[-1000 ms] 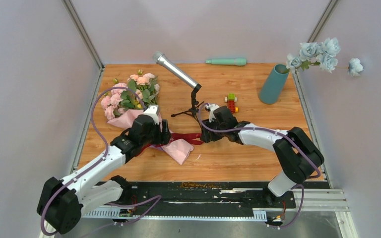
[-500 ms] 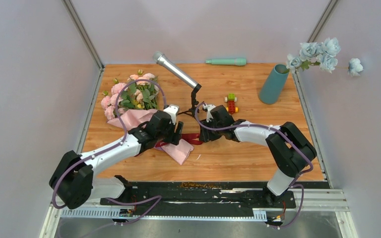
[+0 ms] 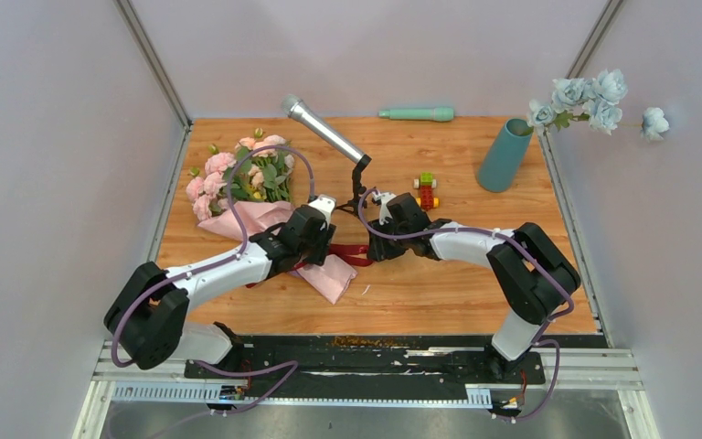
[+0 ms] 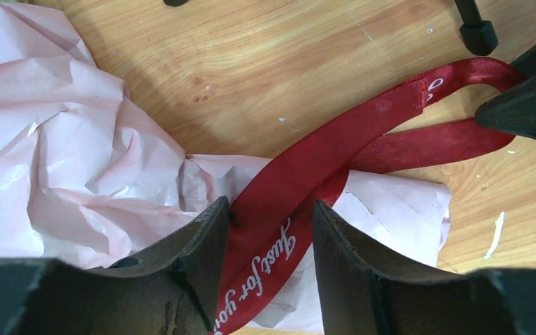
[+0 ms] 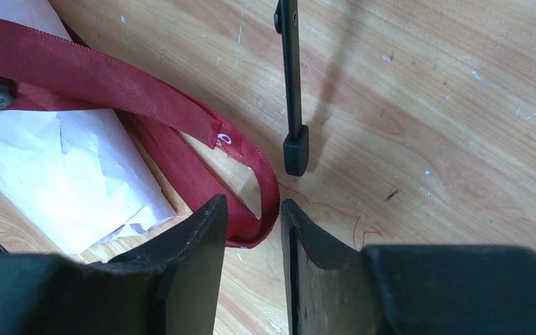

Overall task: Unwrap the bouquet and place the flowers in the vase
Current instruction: Untie the ribbon from the wrapping paper.

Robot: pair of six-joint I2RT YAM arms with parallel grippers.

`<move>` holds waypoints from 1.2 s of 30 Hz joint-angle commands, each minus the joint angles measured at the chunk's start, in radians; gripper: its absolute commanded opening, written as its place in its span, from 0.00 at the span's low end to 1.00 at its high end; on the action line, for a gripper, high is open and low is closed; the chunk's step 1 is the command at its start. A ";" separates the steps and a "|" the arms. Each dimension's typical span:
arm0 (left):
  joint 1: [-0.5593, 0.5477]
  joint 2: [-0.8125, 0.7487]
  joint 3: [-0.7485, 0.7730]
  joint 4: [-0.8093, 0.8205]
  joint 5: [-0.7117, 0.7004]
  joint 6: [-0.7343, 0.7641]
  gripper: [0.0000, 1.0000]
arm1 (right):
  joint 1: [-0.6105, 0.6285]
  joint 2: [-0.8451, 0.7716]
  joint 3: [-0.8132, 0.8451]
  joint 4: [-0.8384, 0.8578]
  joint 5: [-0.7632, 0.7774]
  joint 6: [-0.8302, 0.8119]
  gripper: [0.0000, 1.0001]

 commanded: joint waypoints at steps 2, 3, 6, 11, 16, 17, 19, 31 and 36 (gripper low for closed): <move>-0.011 -0.029 -0.001 0.031 -0.036 -0.017 0.52 | -0.004 0.013 0.024 0.010 -0.011 0.000 0.34; -0.010 -0.044 -0.004 0.036 -0.036 -0.025 0.51 | -0.004 0.011 0.023 0.010 -0.012 0.000 0.33; -0.010 -0.072 -0.012 0.046 -0.044 -0.040 0.49 | -0.004 0.011 0.021 0.010 -0.011 0.000 0.33; -0.011 -0.099 -0.018 0.064 -0.058 -0.052 0.45 | -0.004 0.007 0.015 0.010 -0.014 0.000 0.32; -0.011 -0.072 -0.013 0.059 -0.055 -0.053 0.42 | -0.004 0.001 0.010 0.010 -0.011 0.000 0.31; -0.011 -0.067 -0.013 0.059 -0.055 -0.053 0.40 | -0.004 0.000 0.008 0.010 -0.010 0.000 0.31; -0.010 -0.059 -0.015 0.060 -0.061 -0.054 0.34 | -0.005 -0.002 0.007 0.010 -0.011 0.000 0.28; 0.000 -0.143 -0.046 0.045 -0.170 -0.092 0.00 | -0.004 -0.092 -0.054 0.037 0.062 0.025 0.00; 0.089 -0.235 -0.097 0.024 -0.106 -0.160 0.00 | -0.005 -0.166 -0.114 0.016 0.210 0.089 0.00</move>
